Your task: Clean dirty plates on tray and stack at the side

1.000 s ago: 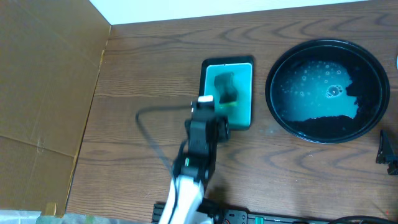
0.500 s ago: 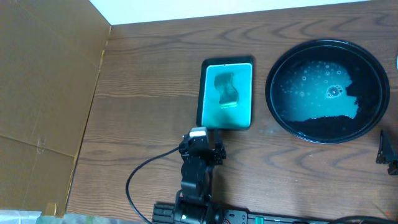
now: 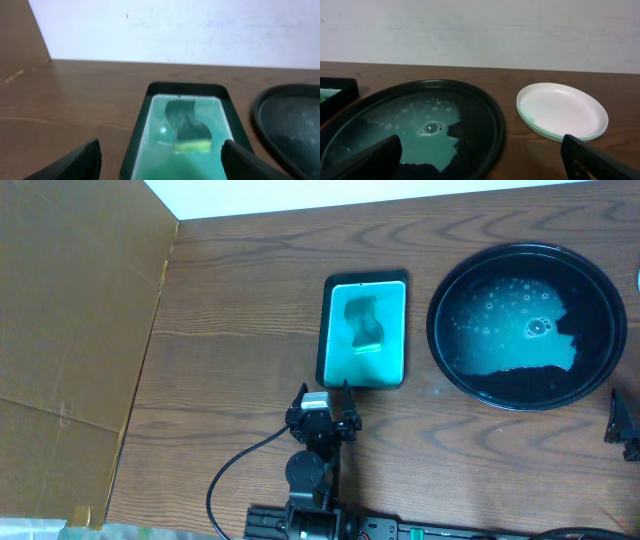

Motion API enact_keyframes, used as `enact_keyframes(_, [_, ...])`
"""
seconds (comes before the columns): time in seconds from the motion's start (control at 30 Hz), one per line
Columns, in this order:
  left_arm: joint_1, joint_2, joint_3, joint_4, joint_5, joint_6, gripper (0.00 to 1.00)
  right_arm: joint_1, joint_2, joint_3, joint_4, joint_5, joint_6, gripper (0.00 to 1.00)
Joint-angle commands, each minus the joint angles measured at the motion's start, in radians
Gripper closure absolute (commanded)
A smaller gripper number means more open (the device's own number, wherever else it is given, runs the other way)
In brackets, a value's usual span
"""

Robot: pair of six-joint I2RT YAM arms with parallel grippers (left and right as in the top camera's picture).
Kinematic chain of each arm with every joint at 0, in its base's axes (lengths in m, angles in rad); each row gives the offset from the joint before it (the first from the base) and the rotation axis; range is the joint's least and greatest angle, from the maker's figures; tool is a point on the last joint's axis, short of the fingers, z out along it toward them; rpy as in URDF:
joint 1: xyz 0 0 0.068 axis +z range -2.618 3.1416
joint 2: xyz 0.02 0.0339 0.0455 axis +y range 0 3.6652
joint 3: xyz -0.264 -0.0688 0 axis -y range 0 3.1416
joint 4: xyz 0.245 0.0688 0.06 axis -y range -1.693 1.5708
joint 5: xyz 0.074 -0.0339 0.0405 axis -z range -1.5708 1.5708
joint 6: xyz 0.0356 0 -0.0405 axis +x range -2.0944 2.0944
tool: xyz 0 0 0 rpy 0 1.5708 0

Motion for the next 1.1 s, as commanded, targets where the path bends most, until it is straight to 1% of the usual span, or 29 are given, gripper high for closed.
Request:
enact_keyframes(0.0, [0.011,-0.012,-0.036,0.002,0.027,0.013,0.23,0.005,-0.006,-0.002,-0.004,0.004,-0.015,0.01])
enact_keyframes(0.23, [0.023,-0.012,-0.036,-0.021,0.031,0.024,0.23,0.005,-0.006,-0.002,-0.005,0.004,-0.015,0.01])
enact_keyframes(0.33, [0.03,-0.012,-0.036,-0.022,0.043,0.048,0.23,0.005,-0.006,-0.002,-0.004,0.004,-0.015,0.01])
enact_keyframes(1.07, [0.03,-0.008,-0.035,-0.022,0.048,0.047,0.23,0.005,-0.006,-0.002,-0.004,0.004,-0.015,0.01])
